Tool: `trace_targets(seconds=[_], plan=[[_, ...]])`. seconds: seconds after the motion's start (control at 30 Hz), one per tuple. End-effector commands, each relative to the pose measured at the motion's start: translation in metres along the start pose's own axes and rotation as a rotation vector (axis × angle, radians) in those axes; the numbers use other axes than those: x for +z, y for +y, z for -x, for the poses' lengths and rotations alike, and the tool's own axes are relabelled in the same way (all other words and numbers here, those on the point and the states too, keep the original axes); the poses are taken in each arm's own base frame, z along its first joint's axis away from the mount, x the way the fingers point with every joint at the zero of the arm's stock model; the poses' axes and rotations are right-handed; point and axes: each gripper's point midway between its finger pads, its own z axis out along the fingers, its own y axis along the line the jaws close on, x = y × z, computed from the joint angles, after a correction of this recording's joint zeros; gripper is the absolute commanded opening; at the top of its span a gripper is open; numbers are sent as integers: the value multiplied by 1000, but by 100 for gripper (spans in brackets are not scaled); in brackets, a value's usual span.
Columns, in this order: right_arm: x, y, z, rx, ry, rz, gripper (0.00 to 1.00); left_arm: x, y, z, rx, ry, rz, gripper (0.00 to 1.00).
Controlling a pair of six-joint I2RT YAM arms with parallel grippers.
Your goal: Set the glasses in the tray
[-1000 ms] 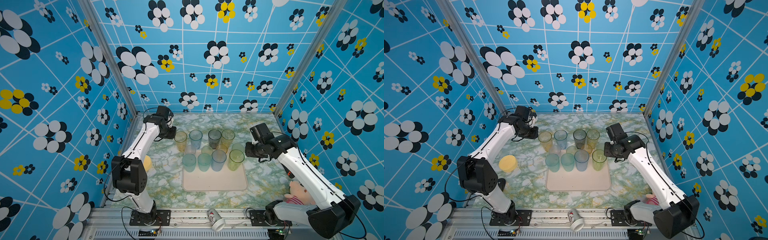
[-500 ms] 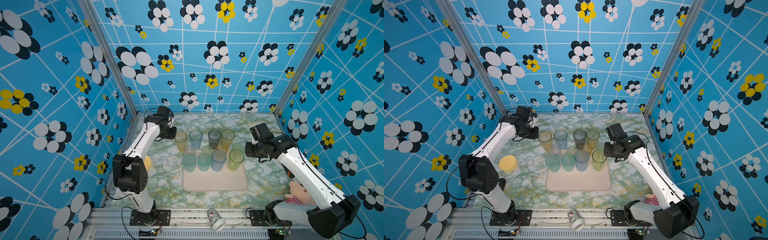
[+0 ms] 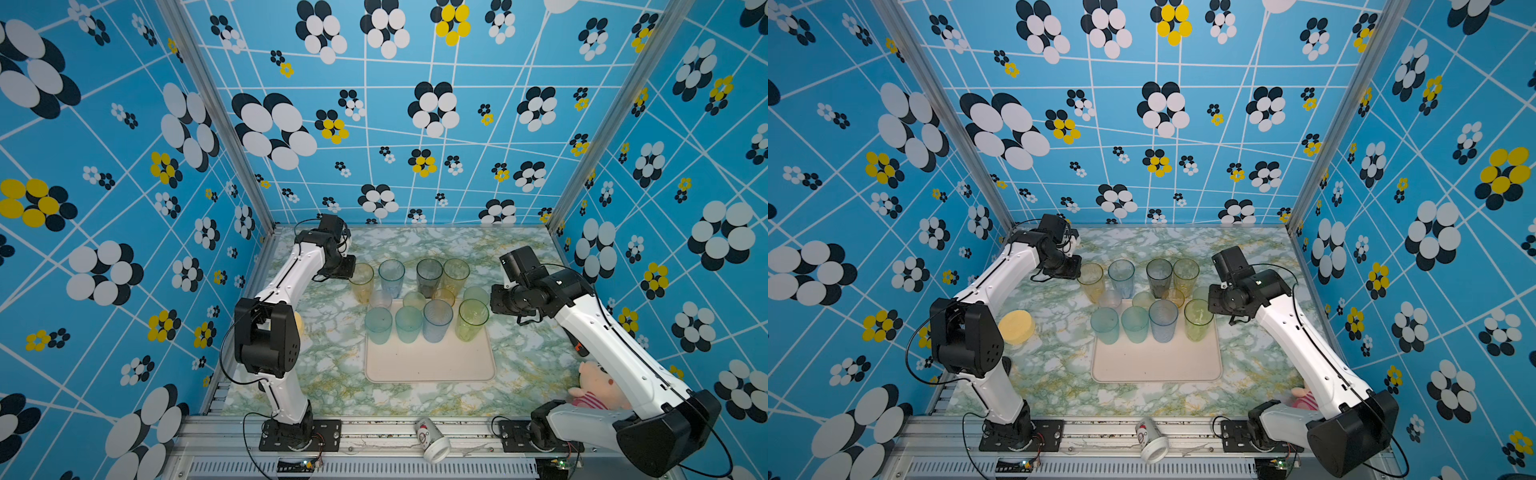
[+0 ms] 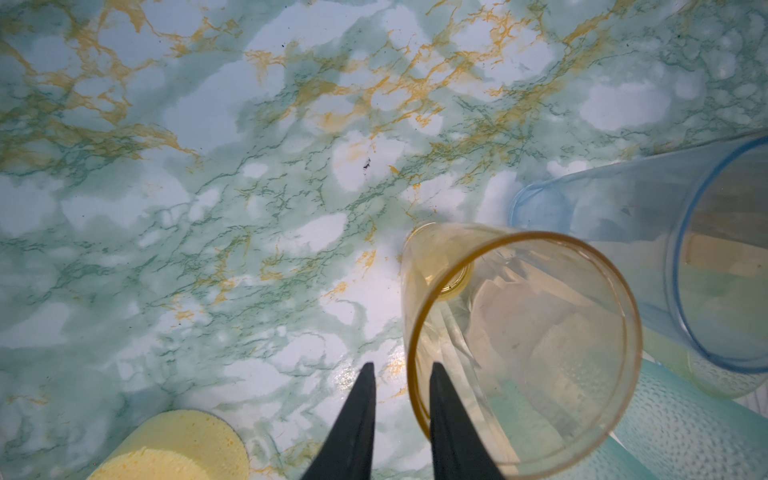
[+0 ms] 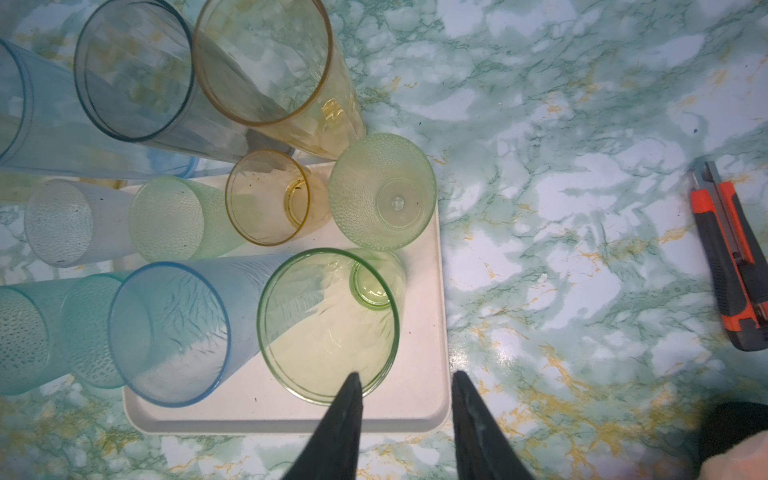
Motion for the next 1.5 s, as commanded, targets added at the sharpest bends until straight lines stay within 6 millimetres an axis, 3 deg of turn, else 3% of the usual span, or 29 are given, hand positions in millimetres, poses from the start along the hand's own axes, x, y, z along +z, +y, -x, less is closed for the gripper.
trace_targets(seconds=[0.0,0.7,1.27,1.47], plan=[[-3,-5,-4,2,12,-15,38,-3,-3,9,33,-17,7,25],[0,-8,-7,-11,22,-26,39,7,-8,11,97,34,77,20],[4,-8,-10,-14,30,-28,39,16,-7,6,110,63,78,5],[2,-8,-10,-14,23,-27,39,7,-6,9,115,42,86,4]])
